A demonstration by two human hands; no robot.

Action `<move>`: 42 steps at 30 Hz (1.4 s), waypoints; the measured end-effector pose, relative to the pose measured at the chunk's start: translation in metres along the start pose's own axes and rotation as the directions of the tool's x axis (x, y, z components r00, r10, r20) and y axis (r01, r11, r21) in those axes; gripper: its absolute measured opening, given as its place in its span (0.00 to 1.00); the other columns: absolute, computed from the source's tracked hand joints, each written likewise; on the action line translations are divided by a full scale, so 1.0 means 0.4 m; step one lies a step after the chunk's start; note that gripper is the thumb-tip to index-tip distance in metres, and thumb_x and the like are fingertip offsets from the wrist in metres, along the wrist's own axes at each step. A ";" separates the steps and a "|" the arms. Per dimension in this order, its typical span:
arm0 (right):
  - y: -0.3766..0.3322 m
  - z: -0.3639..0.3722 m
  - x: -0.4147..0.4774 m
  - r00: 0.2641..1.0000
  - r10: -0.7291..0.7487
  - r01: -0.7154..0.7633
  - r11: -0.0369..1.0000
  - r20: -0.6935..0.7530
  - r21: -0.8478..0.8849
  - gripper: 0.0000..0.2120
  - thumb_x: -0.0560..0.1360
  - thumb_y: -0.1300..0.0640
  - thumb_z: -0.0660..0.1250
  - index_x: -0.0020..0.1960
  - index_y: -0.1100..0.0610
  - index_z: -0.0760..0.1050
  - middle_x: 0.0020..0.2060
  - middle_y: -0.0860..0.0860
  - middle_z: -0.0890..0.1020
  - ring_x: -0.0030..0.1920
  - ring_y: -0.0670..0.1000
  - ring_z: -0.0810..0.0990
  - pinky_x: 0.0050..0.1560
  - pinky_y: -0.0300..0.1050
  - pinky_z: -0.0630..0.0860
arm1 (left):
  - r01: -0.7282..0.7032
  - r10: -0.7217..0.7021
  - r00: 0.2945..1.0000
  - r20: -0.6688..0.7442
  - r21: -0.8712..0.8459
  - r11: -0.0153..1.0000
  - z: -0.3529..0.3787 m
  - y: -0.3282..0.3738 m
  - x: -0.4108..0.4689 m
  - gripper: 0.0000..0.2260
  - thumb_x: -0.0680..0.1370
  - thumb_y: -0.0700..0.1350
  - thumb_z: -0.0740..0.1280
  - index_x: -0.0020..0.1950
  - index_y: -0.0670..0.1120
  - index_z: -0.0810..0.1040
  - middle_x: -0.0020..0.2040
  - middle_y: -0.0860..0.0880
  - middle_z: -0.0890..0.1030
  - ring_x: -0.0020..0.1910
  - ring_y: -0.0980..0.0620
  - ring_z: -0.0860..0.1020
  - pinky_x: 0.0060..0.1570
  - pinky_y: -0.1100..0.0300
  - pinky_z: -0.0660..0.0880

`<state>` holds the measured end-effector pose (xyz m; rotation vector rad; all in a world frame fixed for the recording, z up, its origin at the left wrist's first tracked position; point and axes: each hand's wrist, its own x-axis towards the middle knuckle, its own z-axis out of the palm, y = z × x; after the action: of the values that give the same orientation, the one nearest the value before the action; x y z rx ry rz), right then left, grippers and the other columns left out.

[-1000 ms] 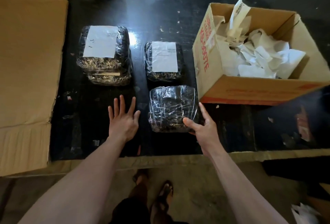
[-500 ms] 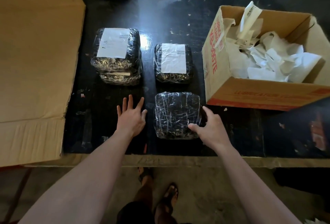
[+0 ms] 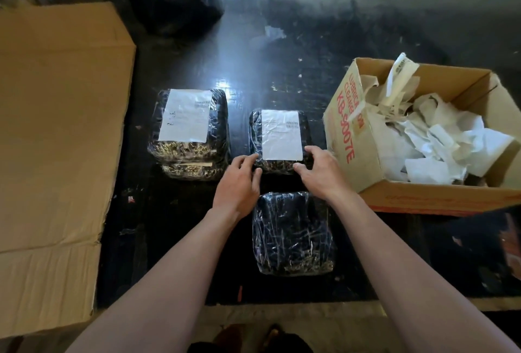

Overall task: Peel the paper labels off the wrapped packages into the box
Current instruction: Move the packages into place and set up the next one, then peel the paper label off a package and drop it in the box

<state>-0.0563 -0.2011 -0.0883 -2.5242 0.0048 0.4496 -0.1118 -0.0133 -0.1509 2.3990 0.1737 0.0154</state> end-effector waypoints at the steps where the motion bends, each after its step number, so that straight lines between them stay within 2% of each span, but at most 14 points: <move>1: -0.011 0.002 0.022 1.000 0.001 -0.001 1.000 -0.010 -0.013 0.24 0.80 0.50 0.66 0.74 0.54 0.69 0.68 0.57 0.73 0.67 0.58 0.74 0.66 0.52 0.71 | 0.019 -0.019 1.000 0.016 -0.017 1.000 0.006 0.005 0.018 0.22 0.84 0.52 0.58 0.78 0.49 0.65 0.72 0.48 0.70 0.68 0.47 0.73 0.65 0.51 0.71; 6: -0.032 0.009 0.113 0.999 0.047 -0.047 0.996 -0.003 -0.077 0.23 0.81 0.49 0.65 0.74 0.53 0.69 0.68 0.57 0.73 0.67 0.59 0.74 0.65 0.55 0.71 | 0.221 -0.212 0.975 0.066 -0.217 0.951 0.046 0.018 0.095 0.26 0.85 0.52 0.55 0.82 0.51 0.54 0.76 0.44 0.66 0.73 0.47 0.67 0.69 0.52 0.65; 9: -0.033 0.011 0.170 0.997 0.074 -0.071 0.994 0.028 -0.087 0.22 0.79 0.47 0.65 0.71 0.50 0.70 0.67 0.55 0.73 0.65 0.59 0.74 0.66 0.60 0.73 | 0.301 -0.294 0.953 0.066 -0.255 0.919 0.067 0.015 0.146 0.25 0.85 0.54 0.52 0.82 0.52 0.54 0.74 0.43 0.70 0.71 0.45 0.70 0.65 0.50 0.66; 15: -0.043 -0.010 0.260 0.999 0.044 -0.044 0.994 0.002 -0.100 0.21 0.77 0.54 0.66 0.70 0.53 0.72 0.65 0.54 0.74 0.64 0.58 0.73 0.67 0.56 0.72 | 0.357 -0.368 0.930 0.007 -0.261 0.897 0.077 0.018 0.243 0.25 0.84 0.56 0.51 0.82 0.60 0.55 0.64 0.44 0.75 0.62 0.45 0.75 0.62 0.48 0.72; 18: -0.049 -0.010 0.302 1.000 0.011 -0.011 0.998 0.001 -0.069 0.24 0.77 0.59 0.65 0.73 0.52 0.69 0.66 0.54 0.73 0.67 0.59 0.71 0.69 0.53 0.69 | 0.375 -0.391 0.920 -0.002 -0.281 0.884 0.072 0.015 0.293 0.24 0.84 0.54 0.53 0.81 0.60 0.57 0.66 0.42 0.76 0.64 0.44 0.75 0.62 0.50 0.71; 21: -0.060 -0.008 0.346 0.999 -0.039 0.040 0.996 0.017 -0.085 0.27 0.79 0.61 0.61 0.78 0.52 0.66 0.69 0.55 0.70 0.71 0.59 0.66 0.73 0.53 0.61 | 0.416 -0.436 0.900 0.019 -0.341 0.843 0.066 0.017 0.327 0.24 0.84 0.52 0.56 0.81 0.59 0.59 0.70 0.43 0.75 0.68 0.44 0.73 0.63 0.53 0.68; 24: -0.066 -0.006 0.380 0.999 -0.039 0.041 0.997 0.018 -0.062 0.20 0.81 0.60 0.59 0.70 0.49 0.75 0.62 0.53 0.71 0.67 0.59 0.66 0.64 0.51 0.65 | 0.424 -0.446 0.894 0.033 -0.380 0.822 0.069 0.007 0.339 0.23 0.84 0.52 0.58 0.80 0.59 0.61 0.71 0.44 0.76 0.69 0.46 0.74 0.60 0.57 0.68; 27: -0.062 0.000 0.404 0.999 -0.035 0.035 0.999 -0.004 0.007 0.15 0.80 0.60 0.61 0.62 0.48 0.80 0.54 0.48 0.69 0.63 0.57 0.66 0.56 0.43 0.60 | 0.416 -0.445 0.895 0.027 -0.409 0.812 0.073 0.002 0.339 0.23 0.84 0.53 0.59 0.80 0.60 0.62 0.72 0.45 0.76 0.69 0.49 0.74 0.61 0.58 0.68; 31: -0.059 0.008 0.418 0.994 -0.041 0.048 0.997 -0.100 0.065 0.10 0.78 0.59 0.66 0.56 0.51 0.83 0.55 0.49 0.76 0.61 0.54 0.70 0.52 0.40 0.59 | 0.387 -0.442 0.897 0.011 -0.505 0.771 0.078 0.013 0.328 0.23 0.84 0.52 0.61 0.79 0.59 0.64 0.70 0.51 0.76 0.59 0.63 0.73 0.59 0.60 0.68; 34: -0.058 0.018 0.420 0.985 -0.032 0.057 0.988 -0.170 0.141 0.08 0.77 0.59 0.68 0.49 0.52 0.85 0.53 0.50 0.79 0.58 0.56 0.75 0.52 0.42 0.64 | 0.361 -0.456 0.890 0.013 -0.631 0.687 0.083 0.015 0.330 0.22 0.84 0.47 0.63 0.79 0.55 0.66 0.68 0.59 0.74 0.50 0.78 0.74 0.57 0.65 0.70; 35: -0.058 0.020 0.424 0.983 -0.030 0.059 0.986 -0.183 0.155 0.08 0.77 0.60 0.68 0.48 0.53 0.85 0.52 0.50 0.80 0.57 0.56 0.75 0.51 0.41 0.65 | 0.359 -0.464 0.886 0.020 -0.663 0.657 0.085 0.016 0.333 0.22 0.84 0.46 0.63 0.79 0.53 0.66 0.68 0.59 0.74 0.48 0.80 0.73 0.55 0.68 0.71; 38: -0.061 0.022 0.431 0.981 -0.038 0.071 0.983 -0.189 0.171 0.08 0.77 0.62 0.67 0.46 0.55 0.85 0.50 0.50 0.81 0.55 0.54 0.76 0.49 0.41 0.64 | 0.357 -0.492 0.870 0.044 -0.744 0.565 0.088 0.026 0.338 0.22 0.84 0.40 0.62 0.79 0.46 0.66 0.63 0.63 0.74 0.46 0.79 0.76 0.46 0.76 0.72; 40: -0.059 0.025 0.431 0.978 -0.074 0.110 0.977 -0.195 0.182 0.07 0.77 0.63 0.67 0.45 0.56 0.84 0.48 0.50 0.81 0.53 0.55 0.77 0.47 0.41 0.64 | 0.351 -0.490 0.870 0.050 -0.761 0.545 0.091 0.029 0.338 0.22 0.84 0.38 0.61 0.78 0.45 0.65 0.59 0.65 0.76 0.43 0.77 0.77 0.43 0.76 0.73; 42: -0.052 0.032 0.428 0.971 -0.131 0.170 0.967 -0.201 0.190 0.07 0.76 0.64 0.67 0.43 0.56 0.82 0.45 0.50 0.80 0.51 0.55 0.78 0.46 0.42 0.66 | 0.341 -0.489 0.871 0.045 -0.771 0.537 0.095 0.024 0.338 0.22 0.84 0.38 0.62 0.78 0.46 0.66 0.66 0.56 0.79 0.46 0.73 0.79 0.44 0.74 0.75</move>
<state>0.1033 -0.1609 -0.1416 -2.3317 -0.0664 0.1411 0.0254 -0.0281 -0.1777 1.4370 0.6901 0.0667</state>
